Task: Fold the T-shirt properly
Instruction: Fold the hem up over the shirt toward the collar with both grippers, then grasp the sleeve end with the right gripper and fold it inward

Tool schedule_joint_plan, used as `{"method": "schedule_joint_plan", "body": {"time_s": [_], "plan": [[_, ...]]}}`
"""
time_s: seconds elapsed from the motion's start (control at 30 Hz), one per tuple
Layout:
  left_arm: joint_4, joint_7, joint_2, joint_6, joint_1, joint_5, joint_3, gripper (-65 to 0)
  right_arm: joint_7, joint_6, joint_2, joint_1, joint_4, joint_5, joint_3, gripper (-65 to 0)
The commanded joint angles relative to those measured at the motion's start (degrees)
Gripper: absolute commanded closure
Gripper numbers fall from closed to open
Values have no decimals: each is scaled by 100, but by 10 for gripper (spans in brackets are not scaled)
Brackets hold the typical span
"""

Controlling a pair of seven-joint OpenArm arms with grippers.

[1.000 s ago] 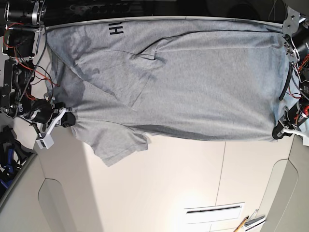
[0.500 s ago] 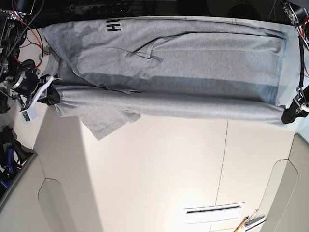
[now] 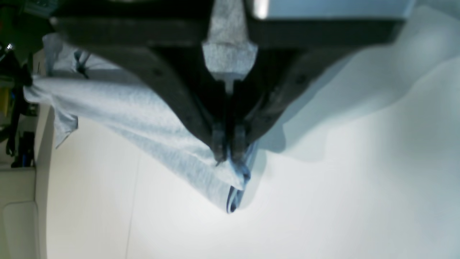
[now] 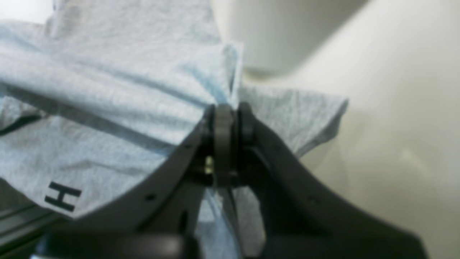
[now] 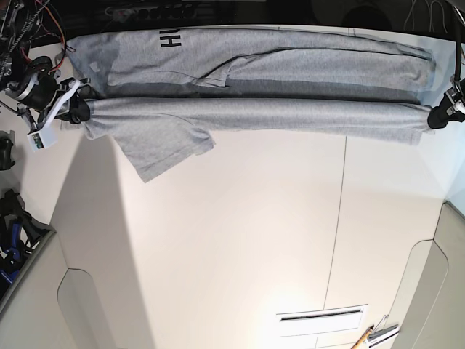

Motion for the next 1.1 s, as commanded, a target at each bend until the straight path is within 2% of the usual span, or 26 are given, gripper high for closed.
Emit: {"method": "schedule_joint_plan", "body": {"time_s": [0.0,0.07,0.13,0.2,0.27,0.53,0.77,0.93,1.07], "plan": [[87,-170,-186,-10,-28,-105,-59,0,70,-22,17,44,85,-7,68,0],[87,-168,-188,-10,-31,-177,-59,-10,68,-24,-98,44,85,-15,68,0],[87,-168,-188,-10,-31,-295,-59,-156,68,-33,-190,42,87,-33,68,-7],[90,-166,-190,-10,-31,-319,-59,-242,70,-44,-219,42,87,-28,68,-145],[90,-162,-190,-10,-28,-317,-59,-249,70,-46,-212,44,90,-31,70,-203],[122,-160,-190,-10,-31,-616,-61,-249,299,-46,-214,120,463,-28,238,-204],[160,-164,-190,-10,-33,-614,-59,-249,824,-39,-352,857,498,-46,212,-208],[160,-166,-190,-10,-33,-614,-59,-249,876,-44,-549,1499,-284,-205,37,-286],[160,-166,-190,-10,-33,-616,-59,-249,911,-42,-570,2022,-1532,-201,-358,-296]]}}
